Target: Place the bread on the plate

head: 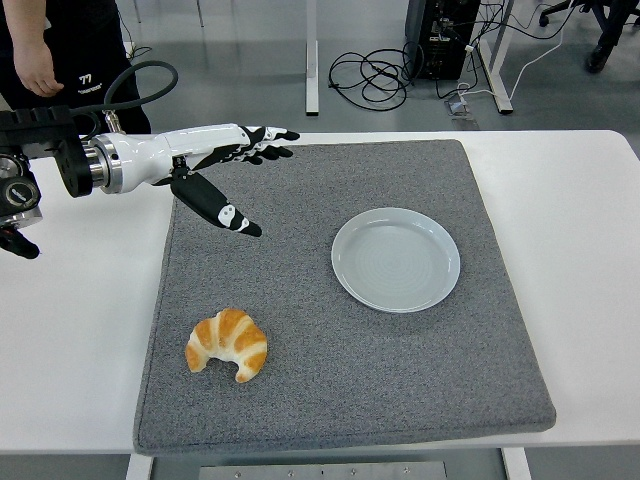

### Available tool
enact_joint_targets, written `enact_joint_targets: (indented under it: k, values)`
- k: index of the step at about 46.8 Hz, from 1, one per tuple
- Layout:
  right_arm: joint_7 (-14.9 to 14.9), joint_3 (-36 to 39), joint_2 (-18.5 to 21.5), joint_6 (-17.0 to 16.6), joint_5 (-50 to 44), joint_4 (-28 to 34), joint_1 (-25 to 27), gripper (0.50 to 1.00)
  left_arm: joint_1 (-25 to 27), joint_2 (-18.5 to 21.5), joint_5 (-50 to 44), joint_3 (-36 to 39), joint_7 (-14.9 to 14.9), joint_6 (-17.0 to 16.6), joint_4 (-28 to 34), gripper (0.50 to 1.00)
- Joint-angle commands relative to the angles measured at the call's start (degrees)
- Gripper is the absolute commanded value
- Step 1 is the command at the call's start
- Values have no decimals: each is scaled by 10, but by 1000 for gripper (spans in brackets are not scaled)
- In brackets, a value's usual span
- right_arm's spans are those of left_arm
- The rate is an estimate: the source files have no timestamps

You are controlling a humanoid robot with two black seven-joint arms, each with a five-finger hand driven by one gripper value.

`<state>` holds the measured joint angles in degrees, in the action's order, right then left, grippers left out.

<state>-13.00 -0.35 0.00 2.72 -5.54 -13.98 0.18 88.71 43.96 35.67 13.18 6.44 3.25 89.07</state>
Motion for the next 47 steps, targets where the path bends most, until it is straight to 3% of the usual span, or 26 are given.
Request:
enact_joint_targets:
  k: [1, 14, 30, 47]
  values:
    - [0, 0, 0, 1, 0, 0, -1, 1000, 20, 6, 2, 19, -6, 4, 19, 957]
    - [0, 0, 0, 1, 0, 0, -4, 1000, 56, 17, 17, 82, -20, 11, 50, 957]
    - [1, 0, 0, 1, 0, 0, -16, 1000, -13, 31, 122, 98, -13, 5, 63, 955]
    - [1, 0, 0, 0, 0, 0, -19, 1000, -35, 52, 182, 97, -11, -2, 87, 949]
